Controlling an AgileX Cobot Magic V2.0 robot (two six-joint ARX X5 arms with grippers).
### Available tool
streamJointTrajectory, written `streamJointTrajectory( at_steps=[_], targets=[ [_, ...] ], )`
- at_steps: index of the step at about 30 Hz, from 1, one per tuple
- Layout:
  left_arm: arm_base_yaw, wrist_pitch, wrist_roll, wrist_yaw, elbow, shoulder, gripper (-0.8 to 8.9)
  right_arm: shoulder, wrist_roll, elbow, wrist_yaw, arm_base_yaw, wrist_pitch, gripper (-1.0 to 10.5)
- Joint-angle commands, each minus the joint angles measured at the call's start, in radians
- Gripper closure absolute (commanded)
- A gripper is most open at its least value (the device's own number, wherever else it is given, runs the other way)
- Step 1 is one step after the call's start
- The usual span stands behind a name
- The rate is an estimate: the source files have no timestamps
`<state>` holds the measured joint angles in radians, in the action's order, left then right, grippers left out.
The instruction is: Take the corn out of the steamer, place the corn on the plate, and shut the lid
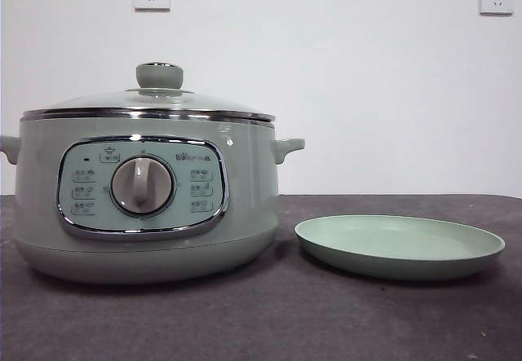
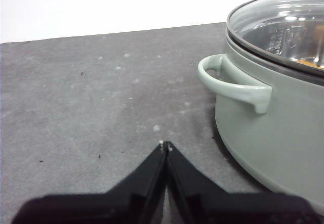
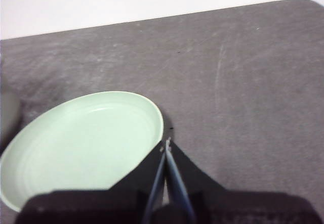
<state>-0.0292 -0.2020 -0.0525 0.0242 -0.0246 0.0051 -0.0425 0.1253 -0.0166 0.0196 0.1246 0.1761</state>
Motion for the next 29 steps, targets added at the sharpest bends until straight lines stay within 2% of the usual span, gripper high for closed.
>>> streamJointTrajectory(
  at_steps=[1,6,8,10,14,17,24,29],
  targets=[
    [0.003,0.003,0.037,-0.011,0.015,-0.003,8.16,0.0,0.111,0.01,0.008,0.002,0.004,9.4],
    [0.002,0.01,0.345,-0.153,0.015,-0.003,8.16,0.0,0.395,0.01,0.008,0.002,0.004,9.4],
    [0.002,0.013,0.442,-0.206,0.015,-0.003,8.16,0.0,0.478,0.01,0.006,0.002,0.004,9.4],
    [0.002,0.014,0.483,-0.238,0.015,-0.003,8.16,0.0,0.514,0.01,0.005,0.002,0.003,9.5],
    [0.002,0.015,0.493,-0.29,0.01,-0.003,8.19,0.0,0.509,0.008,0.021,0.002,-0.019,9.5],
    [0.003,0.005,0.496,-0.312,-0.012,-0.003,8.2,-0.007,0.477,-0.019,0.038,0.002,-0.008,9.5],
    [0.003,-0.086,0.483,-0.319,-0.147,0.043,8.2,-0.108,0.36,-0.163,0.061,0.002,0.051,9.6],
    [0.003,-0.138,0.387,-0.357,-0.274,0.151,8.21,-0.25,0.24,-0.321,0.074,0.002,0.115,9.6]
  ],
)
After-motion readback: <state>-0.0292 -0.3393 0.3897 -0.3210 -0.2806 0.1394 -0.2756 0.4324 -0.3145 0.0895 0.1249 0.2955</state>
